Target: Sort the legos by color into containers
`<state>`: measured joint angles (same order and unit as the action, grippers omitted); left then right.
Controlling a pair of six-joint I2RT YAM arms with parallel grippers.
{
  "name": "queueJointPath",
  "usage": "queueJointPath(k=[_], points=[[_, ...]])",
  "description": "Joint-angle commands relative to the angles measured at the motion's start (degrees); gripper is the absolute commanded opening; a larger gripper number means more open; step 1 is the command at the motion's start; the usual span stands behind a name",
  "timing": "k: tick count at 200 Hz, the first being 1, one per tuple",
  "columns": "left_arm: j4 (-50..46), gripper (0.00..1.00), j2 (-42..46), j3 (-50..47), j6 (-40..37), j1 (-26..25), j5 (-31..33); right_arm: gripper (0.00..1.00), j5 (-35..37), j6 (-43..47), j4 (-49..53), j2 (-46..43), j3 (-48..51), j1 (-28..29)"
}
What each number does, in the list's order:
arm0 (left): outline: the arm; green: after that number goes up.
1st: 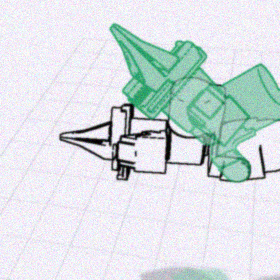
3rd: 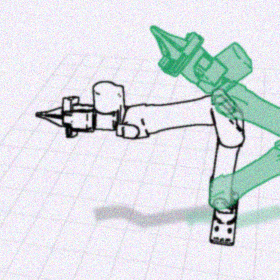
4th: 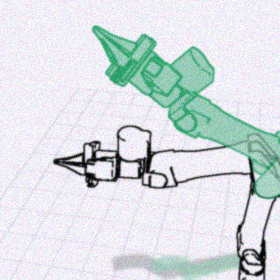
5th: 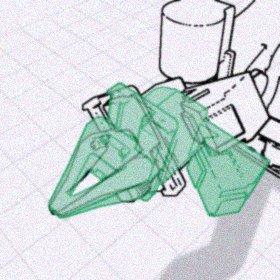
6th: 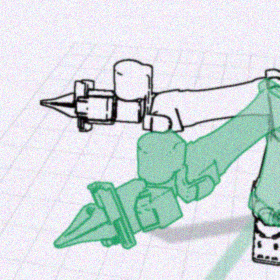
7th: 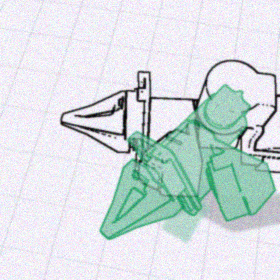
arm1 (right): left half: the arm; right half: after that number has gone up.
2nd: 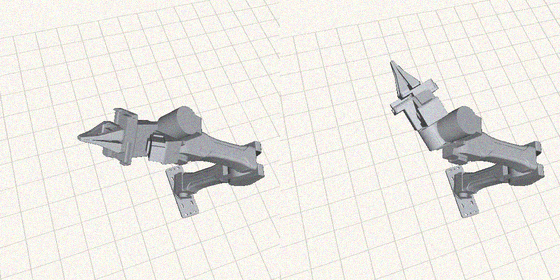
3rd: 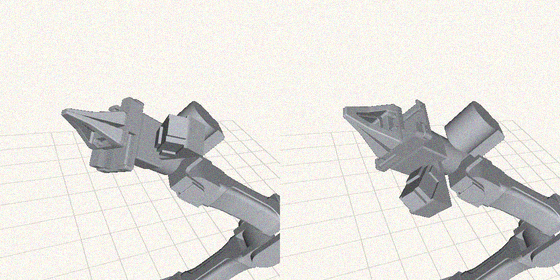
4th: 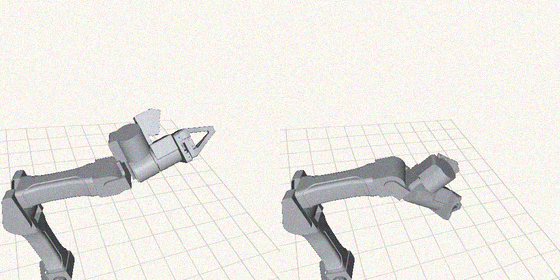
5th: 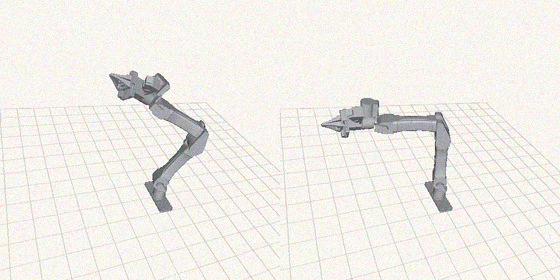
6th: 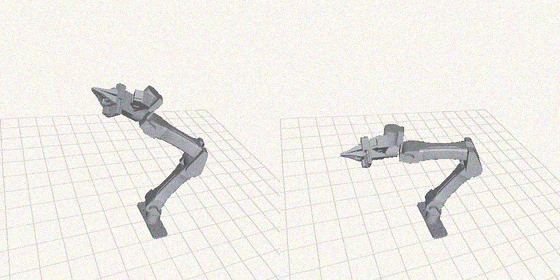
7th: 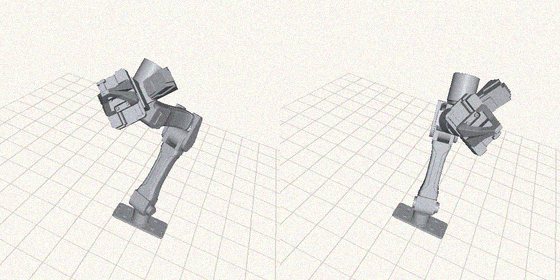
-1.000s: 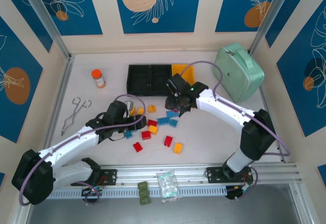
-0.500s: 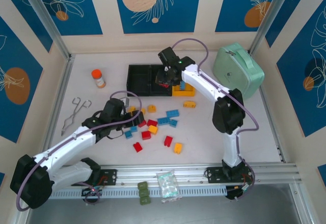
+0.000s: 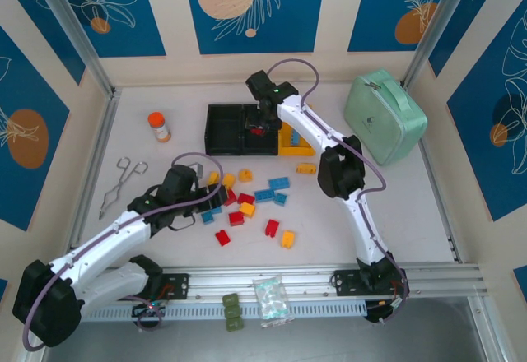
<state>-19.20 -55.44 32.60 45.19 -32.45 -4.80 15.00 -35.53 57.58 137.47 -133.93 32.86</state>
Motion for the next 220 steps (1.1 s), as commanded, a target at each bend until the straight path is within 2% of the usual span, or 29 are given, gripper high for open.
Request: queueJointPath(k=[1,54,121,175,198,220], points=[[-1.3,0.76,0.9,-1.0,0.8,0.7,0.8,0.39,-0.3,-0.1,3.0,2.0,-2.4,-0.3],[-1.4,0.77,0.5,-1.0,0.6,1.1,0.6,0.43,0.7,-0.4,3.8,4.4,-4.7,-0.4],[-1.4,0.77,-0.1,-0.7,0.5,1.5,0.7,0.60,1.6,0.3,4.4,3.7,-6.2,-0.1],[-1.3,0.77,-1.1,0.0,0.4,1.5,0.4,0.64,2.8,1.1,3.9,0.4,-5.2,0.0],[-2.0,0.77,-1.0,0.2,0.2,1.6,0.6,0.63,2.8,1.1,2.7,-2.5,-2.5,0.3],[-3.6,0.77,-1.0,0.5,-0.5,1.5,1.6,0.62,2.9,1.8,-1.6,-8.8,5.6,1.4]])
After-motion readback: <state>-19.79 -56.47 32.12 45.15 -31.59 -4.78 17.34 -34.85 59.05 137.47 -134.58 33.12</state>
